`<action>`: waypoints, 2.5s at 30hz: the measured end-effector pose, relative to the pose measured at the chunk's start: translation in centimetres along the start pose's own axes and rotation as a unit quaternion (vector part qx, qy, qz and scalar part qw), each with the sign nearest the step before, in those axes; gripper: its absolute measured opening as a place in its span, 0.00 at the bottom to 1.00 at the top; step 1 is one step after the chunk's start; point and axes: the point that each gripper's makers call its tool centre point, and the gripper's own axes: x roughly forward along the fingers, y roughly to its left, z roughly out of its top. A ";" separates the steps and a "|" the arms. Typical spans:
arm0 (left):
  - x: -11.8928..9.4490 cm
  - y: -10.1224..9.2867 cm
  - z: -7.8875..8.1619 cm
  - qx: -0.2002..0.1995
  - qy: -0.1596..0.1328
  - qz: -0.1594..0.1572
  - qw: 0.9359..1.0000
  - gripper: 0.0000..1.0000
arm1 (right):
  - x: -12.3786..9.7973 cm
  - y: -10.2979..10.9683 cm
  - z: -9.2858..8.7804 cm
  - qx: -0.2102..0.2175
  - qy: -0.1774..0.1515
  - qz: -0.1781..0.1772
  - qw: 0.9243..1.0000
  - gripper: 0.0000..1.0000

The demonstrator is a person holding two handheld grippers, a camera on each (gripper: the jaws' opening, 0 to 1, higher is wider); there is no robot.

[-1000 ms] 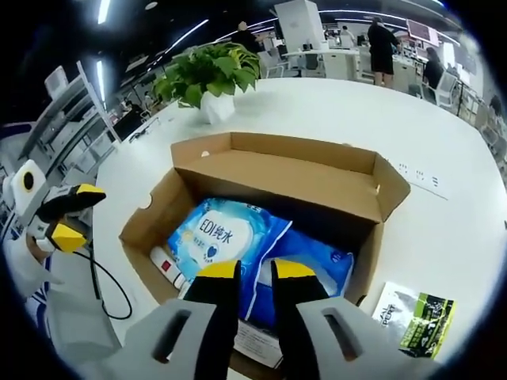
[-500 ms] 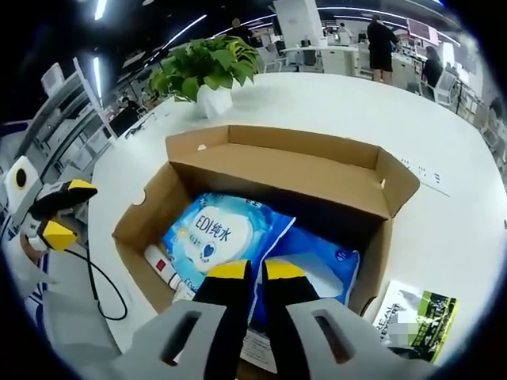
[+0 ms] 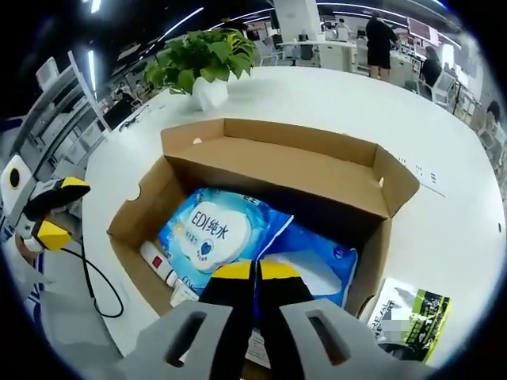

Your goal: Operate the shoe box by opening the lid, removing the specified soft item, and placing it in the target area until the item is outside and the box remains undamaged.

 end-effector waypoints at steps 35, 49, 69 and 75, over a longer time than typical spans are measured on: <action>2.4 -1.1 0.2 -0.017 0.008 -0.015 1.000 0.39 | -3.4 -3.2 -0.3 0.007 -0.004 -0.025 1.000 0.00; 7.1 0.2 -1.2 -0.099 0.072 -0.012 0.992 0.26 | -3.9 -4.4 -1.1 0.012 -0.007 -0.032 0.999 0.00; 11.6 1.0 -4.9 -0.160 0.180 -0.006 0.971 0.16 | -3.6 -4.7 -1.5 0.006 -0.006 -0.031 0.999 0.00; 12.1 1.2 -5.7 -0.164 0.195 -0.001 0.967 0.14 | -3.6 -4.6 -1.5 -0.003 -0.006 -0.031 0.999 0.00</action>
